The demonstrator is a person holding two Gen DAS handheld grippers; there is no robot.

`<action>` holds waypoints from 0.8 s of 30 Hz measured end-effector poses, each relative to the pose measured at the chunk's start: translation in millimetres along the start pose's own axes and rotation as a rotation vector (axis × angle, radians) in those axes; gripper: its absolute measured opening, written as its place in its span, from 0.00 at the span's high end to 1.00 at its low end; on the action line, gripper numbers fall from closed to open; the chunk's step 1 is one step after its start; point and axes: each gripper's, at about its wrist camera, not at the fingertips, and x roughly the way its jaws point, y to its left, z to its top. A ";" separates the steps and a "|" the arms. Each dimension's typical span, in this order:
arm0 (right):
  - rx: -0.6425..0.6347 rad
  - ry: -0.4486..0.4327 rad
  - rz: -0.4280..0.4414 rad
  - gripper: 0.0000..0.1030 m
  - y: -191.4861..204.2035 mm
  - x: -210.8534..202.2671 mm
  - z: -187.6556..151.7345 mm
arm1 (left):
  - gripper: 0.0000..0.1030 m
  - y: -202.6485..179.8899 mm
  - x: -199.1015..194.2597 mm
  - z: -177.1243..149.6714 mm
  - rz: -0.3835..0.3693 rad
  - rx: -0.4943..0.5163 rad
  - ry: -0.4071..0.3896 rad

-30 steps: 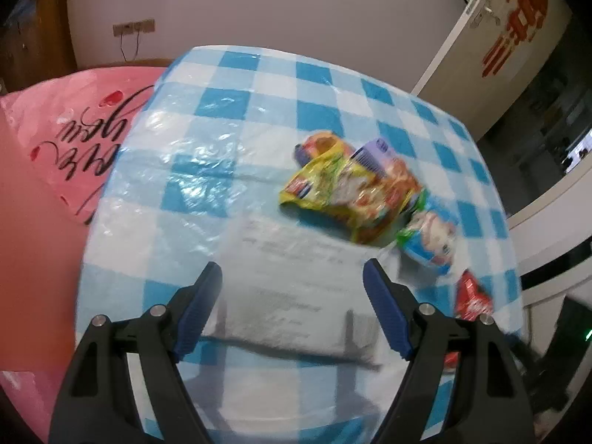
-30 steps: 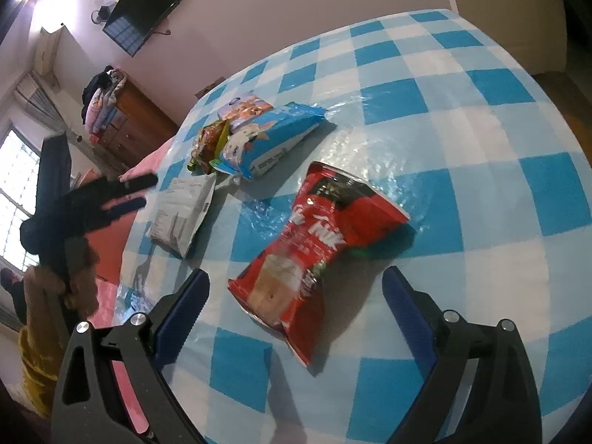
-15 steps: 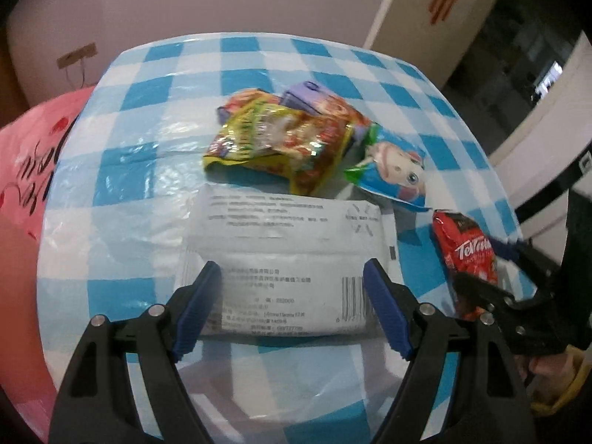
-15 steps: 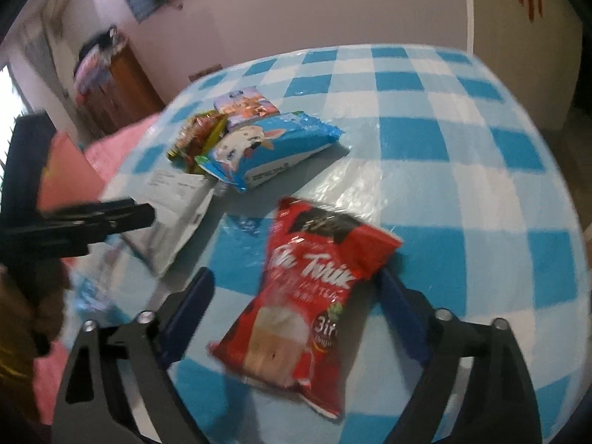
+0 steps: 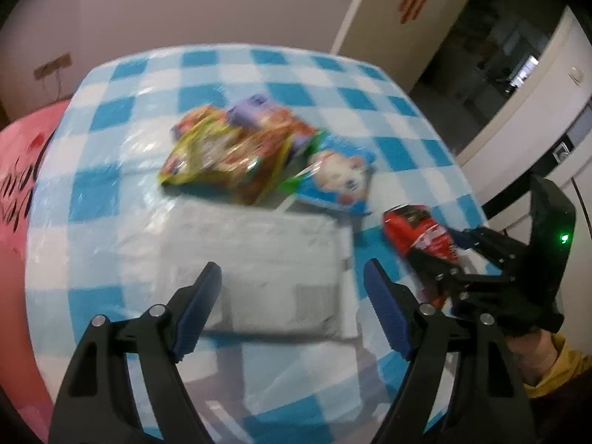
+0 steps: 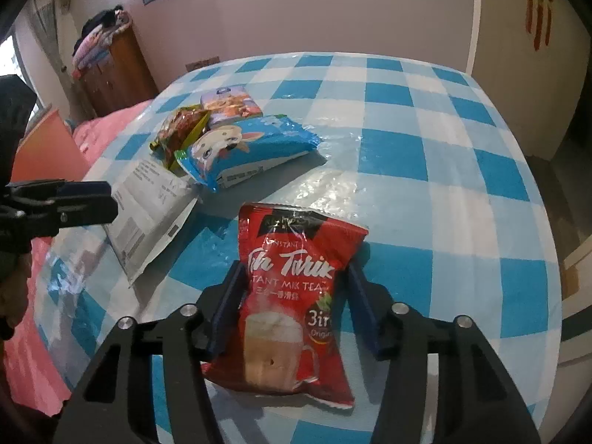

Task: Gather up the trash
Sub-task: 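Grasp the blue cartoon wipes pack with the left tool while the right tool grasps the red Tea Twist bag, then lift the blue pack with the left tool while the right tool lifts the red bag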

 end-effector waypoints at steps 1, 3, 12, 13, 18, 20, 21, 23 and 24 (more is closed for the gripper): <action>0.008 -0.005 0.008 0.50 -2.1 -0.6 -0.4 | 0.23 -5.7 1.9 3.5 0.006 0.019 -0.001; 0.026 -0.014 0.019 0.51 -5.8 -2.8 -1.9 | 0.23 -19.2 7.3 12.7 0.028 0.066 -0.004; 0.097 -0.031 0.044 0.60 -25.2 -9.6 -5.5 | 0.23 -51.2 51.8 54.4 0.070 0.203 0.063; 0.104 -0.032 0.053 0.59 -27.1 -9.9 -5.8 | 0.23 -52.5 55.7 56.4 0.075 0.213 0.068; 0.131 -0.042 0.056 0.58 -35.3 -12.2 -6.6 | 0.24 -51.4 79.6 69.1 0.103 0.212 0.108; 0.154 -0.049 0.044 0.57 -40.0 -14.3 -7.6 | 0.30 -50.9 85.6 71.1 0.111 0.203 0.118; 0.166 -0.050 0.048 0.57 -42.4 -15.0 -7.7 | 0.32 -51.1 88.3 71.7 0.117 0.201 0.121; 0.189 -0.052 0.057 0.56 -45.5 -17.2 -8.8 | 0.41 -50.5 92.7 72.5 0.130 0.186 0.128; 0.195 -0.053 0.058 0.55 -46.9 -17.6 -8.9 | 0.44 -50.1 95.2 72.4 0.144 0.177 0.130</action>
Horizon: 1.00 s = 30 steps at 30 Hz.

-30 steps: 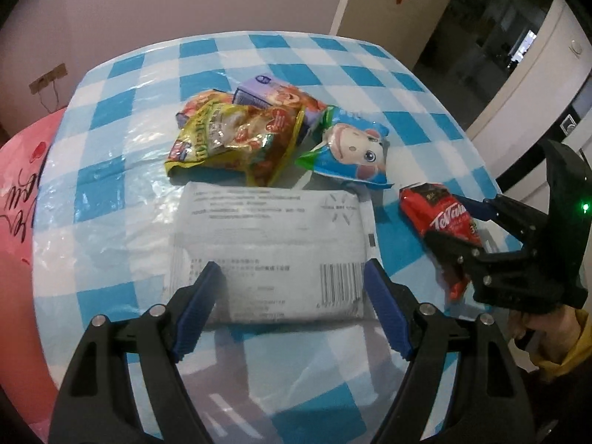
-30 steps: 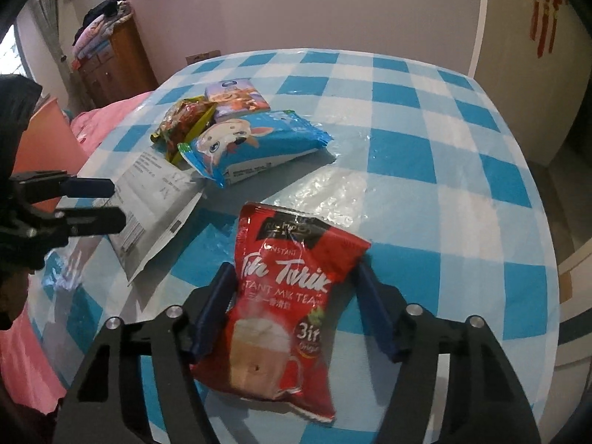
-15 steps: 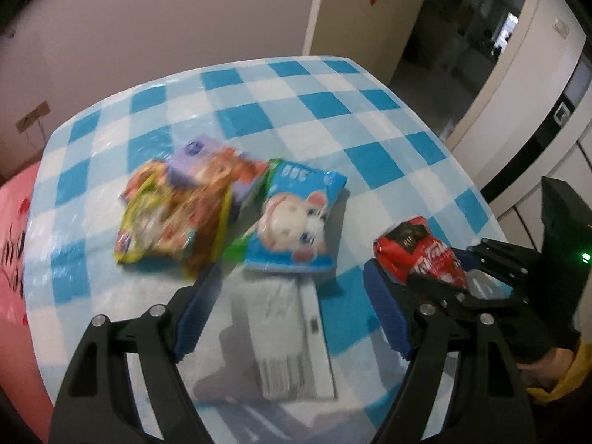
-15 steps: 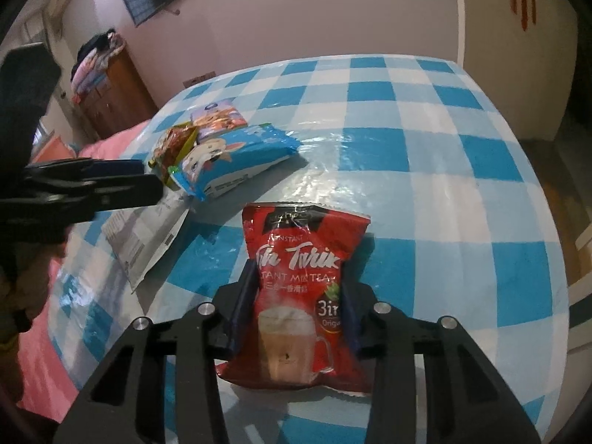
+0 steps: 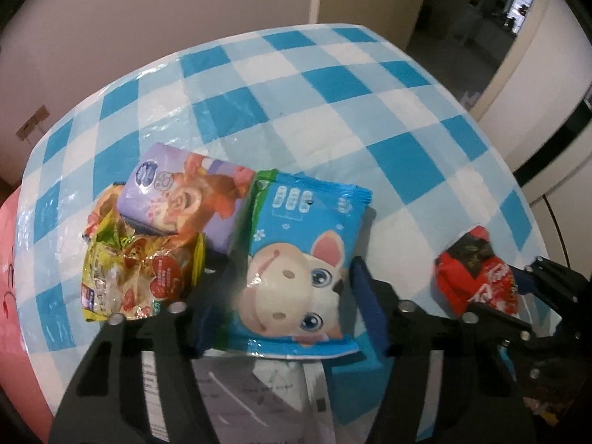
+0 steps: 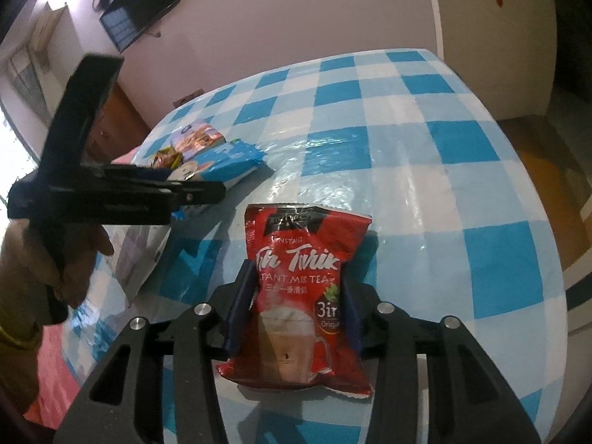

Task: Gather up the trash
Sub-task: 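Lift the blue pack with the left tool while the right tool lifts the red bag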

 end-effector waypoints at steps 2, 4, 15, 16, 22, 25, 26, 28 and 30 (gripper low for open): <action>0.000 -0.006 -0.013 0.47 -0.2 -1.1 0.5 | 0.46 -0.7 1.3 0.2 0.006 -0.008 -0.006; -0.001 -0.012 -0.035 0.32 0.0 -1.9 1.1 | 0.50 -1.2 0.7 -0.4 0.016 -0.020 -0.012; -0.069 -0.006 -0.090 0.29 8.4 5.2 1.3 | 0.57 7.5 -13.0 -6.8 -0.049 -0.122 -0.051; -0.083 -0.003 -0.105 0.29 10.7 6.7 1.3 | 0.57 7.9 -15.8 -8.1 -0.053 -0.129 -0.057; -0.134 -0.005 -0.175 0.36 18.8 11.1 -1.6 | 0.57 12.3 -37.0 -17.0 -0.071 -0.160 -0.098; -0.148 -0.007 -0.184 0.37 18.8 11.8 -1.4 | 0.57 14.9 -48.1 -24.0 -0.077 -0.170 -0.117; -0.149 -0.007 -0.185 0.38 18.8 11.9 -1.2 | 0.57 16.0 -51.9 -26.9 -0.079 -0.175 -0.123; -0.155 -0.009 -0.188 0.43 19.1 11.7 -0.8 | 0.57 19.2 -57.2 -32.2 -0.084 -0.189 -0.132; -0.162 -0.008 -0.189 0.46 20.5 10.9 -1.6 | 0.57 22.8 -64.3 -39.4 -0.088 -0.204 -0.144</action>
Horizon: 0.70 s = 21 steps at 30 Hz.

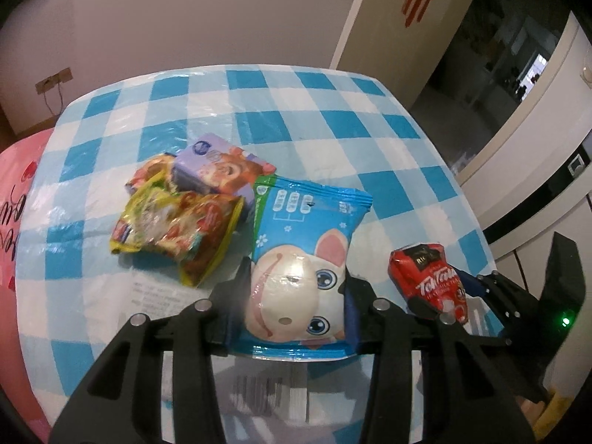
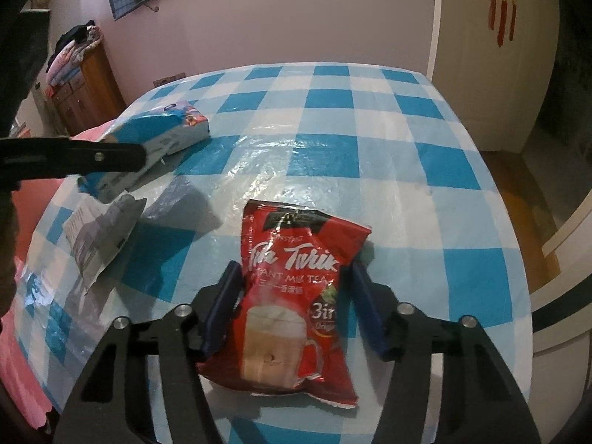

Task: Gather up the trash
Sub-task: 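Lift the blue pack with the left tool while the right tool lifts the red bag, then carry the blue pack in the left tool while the right tool carries the red bag to the bucket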

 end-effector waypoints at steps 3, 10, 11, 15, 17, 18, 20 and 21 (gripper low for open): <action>-0.020 -0.002 0.001 0.54 2.9 -2.1 -0.1 | 0.57 6.4 -11.2 -8.1 0.001 -0.020 -0.018; -0.001 -0.011 0.014 0.58 1.7 -5.8 -2.1 | 0.57 28.1 -37.1 -29.9 0.015 -0.069 -0.052; -0.004 -0.014 0.014 0.58 2.8 -6.6 -2.1 | 0.57 31.3 -41.7 -33.0 0.018 -0.075 -0.059; -0.022 -0.028 0.022 0.58 10.7 -13.9 1.0 | 0.57 44.3 -60.9 -41.8 0.028 -0.100 -0.093; -0.024 -0.035 0.036 0.58 15.0 -19.2 4.9 | 0.57 50.1 -70.8 -44.3 0.031 -0.110 -0.113; -0.022 -0.037 0.047 0.58 17.0 -21.8 7.6 | 0.57 53.3 -77.0 -45.4 0.034 -0.116 -0.127; -0.026 -0.046 0.065 0.58 23.2 -28.3 13.3 | 0.57 58.0 -88.4 -47.0 0.036 -0.124 -0.152; -0.027 -0.049 0.075 0.58 26.2 -31.1 16.1 | 0.57 60.9 -95.0 -47.3 0.040 -0.128 -0.168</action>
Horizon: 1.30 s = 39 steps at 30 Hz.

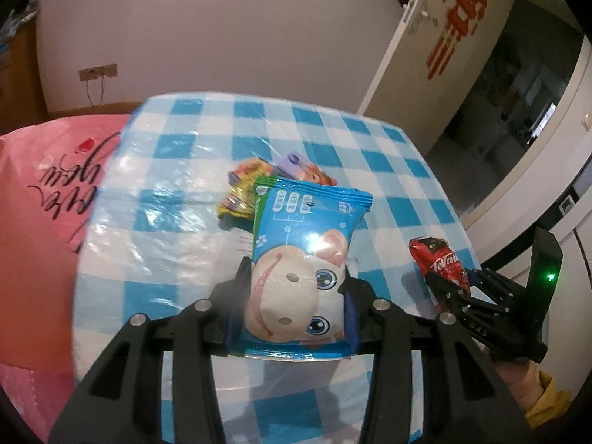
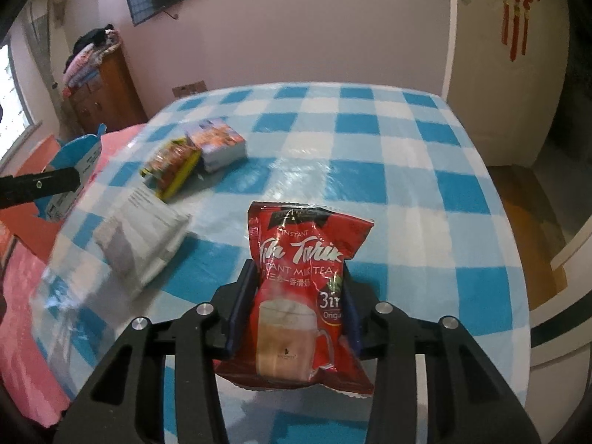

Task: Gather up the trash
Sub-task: 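Carry the blue pack in the left tool while the right tool carries the red bag to the bucket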

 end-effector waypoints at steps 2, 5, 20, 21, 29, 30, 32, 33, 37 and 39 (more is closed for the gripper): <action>-0.001 -0.009 0.032 0.58 8.1 -6.3 7.3 | 0.57 4.7 -10.8 1.8 0.005 -0.006 -0.025; -0.006 -0.019 0.090 0.58 23.7 -14.5 21.2 | 0.57 14.8 -29.2 5.7 0.013 -0.015 -0.066; -0.170 -0.021 0.528 0.58 188.0 -25.7 122.1 | 0.57 97.2 -126.1 11.2 0.221 -0.133 -0.239; -0.184 -0.018 0.553 0.58 200.0 -25.1 128.0 | 0.57 105.6 -132.8 10.1 0.242 -0.149 -0.248; -0.312 -0.003 0.700 0.58 309.3 -13.2 166.8 | 0.57 170.1 -161.9 3.8 0.377 -0.264 -0.278; -0.322 -0.001 0.713 0.58 319.1 -9.9 169.4 | 0.57 177.8 -163.2 2.3 0.391 -0.279 -0.276; -0.344 0.007 0.736 0.58 341.8 -4.3 173.3 | 0.57 190.0 -166.3 -2.3 0.407 -0.302 -0.273; -0.349 0.015 0.745 0.58 351.3 -0.2 174.9 | 0.57 196.2 -166.5 -3.7 0.414 -0.314 -0.271; -0.369 0.039 0.764 0.56 382.1 15.1 177.2 | 0.57 212.5 -162.0 -5.1 0.429 -0.345 -0.255; -0.358 0.063 0.769 0.54 391.4 25.5 175.1 | 0.52 215.6 -159.6 -7.3 0.455 -0.347 -0.249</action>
